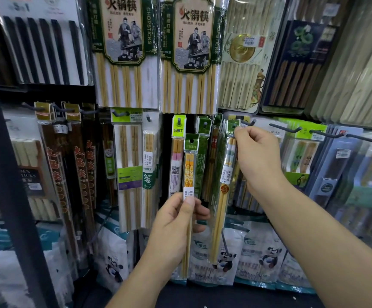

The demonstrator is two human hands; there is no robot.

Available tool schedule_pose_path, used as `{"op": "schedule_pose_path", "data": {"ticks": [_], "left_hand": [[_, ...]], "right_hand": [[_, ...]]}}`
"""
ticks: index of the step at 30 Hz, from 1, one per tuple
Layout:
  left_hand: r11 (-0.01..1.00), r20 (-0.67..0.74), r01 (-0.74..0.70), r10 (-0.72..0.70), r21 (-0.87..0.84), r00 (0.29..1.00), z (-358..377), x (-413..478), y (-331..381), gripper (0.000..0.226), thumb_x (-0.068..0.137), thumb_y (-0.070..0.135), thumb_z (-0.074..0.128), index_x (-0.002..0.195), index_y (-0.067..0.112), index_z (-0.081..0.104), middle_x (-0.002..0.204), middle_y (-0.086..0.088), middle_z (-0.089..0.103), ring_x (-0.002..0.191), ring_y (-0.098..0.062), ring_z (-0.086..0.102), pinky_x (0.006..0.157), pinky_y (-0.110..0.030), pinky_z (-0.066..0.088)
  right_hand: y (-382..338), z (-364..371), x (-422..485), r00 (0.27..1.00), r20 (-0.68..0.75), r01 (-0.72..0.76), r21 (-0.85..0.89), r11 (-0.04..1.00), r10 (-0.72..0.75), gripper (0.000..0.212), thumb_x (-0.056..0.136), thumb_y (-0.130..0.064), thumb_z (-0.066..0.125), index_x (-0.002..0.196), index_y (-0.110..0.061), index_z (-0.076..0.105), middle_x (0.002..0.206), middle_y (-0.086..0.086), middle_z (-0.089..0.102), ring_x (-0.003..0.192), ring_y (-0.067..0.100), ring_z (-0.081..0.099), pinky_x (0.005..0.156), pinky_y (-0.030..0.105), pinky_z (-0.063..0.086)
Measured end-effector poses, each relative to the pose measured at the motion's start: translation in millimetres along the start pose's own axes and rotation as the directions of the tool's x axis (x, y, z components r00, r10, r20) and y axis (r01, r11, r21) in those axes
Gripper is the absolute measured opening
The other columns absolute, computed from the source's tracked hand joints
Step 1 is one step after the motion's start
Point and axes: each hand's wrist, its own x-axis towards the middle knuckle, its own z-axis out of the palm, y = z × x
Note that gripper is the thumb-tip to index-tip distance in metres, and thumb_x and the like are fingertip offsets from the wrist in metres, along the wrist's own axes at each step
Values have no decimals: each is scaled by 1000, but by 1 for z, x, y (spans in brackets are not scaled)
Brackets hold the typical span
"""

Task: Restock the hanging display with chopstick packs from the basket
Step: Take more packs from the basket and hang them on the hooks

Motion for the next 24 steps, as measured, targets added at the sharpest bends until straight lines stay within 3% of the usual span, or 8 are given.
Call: {"op": "schedule_pose_path", "data": {"ticks": [4,6,11,15,19,24], "left_hand": [[1000,-4,-3,4,11,1000,-1,0,-1,28,105,27,49,94,11,69,91,-11,75,90,-22,73,80,-45,62],[1000,-16,-3,3,19,1000,-1,1,-1,27,103,30,52,93,15,72,87,-12,70,83,-21,69,78,-43,63],[997,-2,-28,28,75,1000,-3,0,3,24,90,50,57,96,39,77,70,3,58,68,-12,63,69,-25,59],[990,70,-94,87,105,994,5,1,8,19,101,32,60,100,39,77,71,6,61,71,-11,62,70,-25,57],[975,107,-169,154,144,982,24,4,18,21,102,23,61,99,39,75,76,13,65,74,-2,61,71,-16,53],[964,129,-182,159,192,979,41,9,17,17,102,24,62,102,35,74,91,-11,69,80,-7,61,76,-20,53]], "right_hand": [[5,2,4,1000,-7,-4,-49,999,4,44,101,-18,53,61,-17,36,43,-14,24,41,6,22,68,16,44],[9,2,4,1000,-14,3,-95,995,-5,46,101,-21,55,59,-17,36,42,-13,27,43,6,25,73,14,41],[16,-4,-6,997,-69,-26,-109,994,19,23,99,-33,61,80,-19,59,61,-13,50,51,0,45,61,26,41],[7,-9,-24,997,27,72,17,997,-73,18,101,-28,58,86,-21,66,68,-10,61,60,1,52,55,13,45],[0,-11,-30,980,163,96,98,991,-112,19,100,-24,60,85,-21,70,76,-1,70,64,4,61,58,13,49],[3,-21,-10,990,135,14,117,993,-30,19,101,-25,61,83,-22,67,64,-7,64,56,5,60,48,13,43]]}}
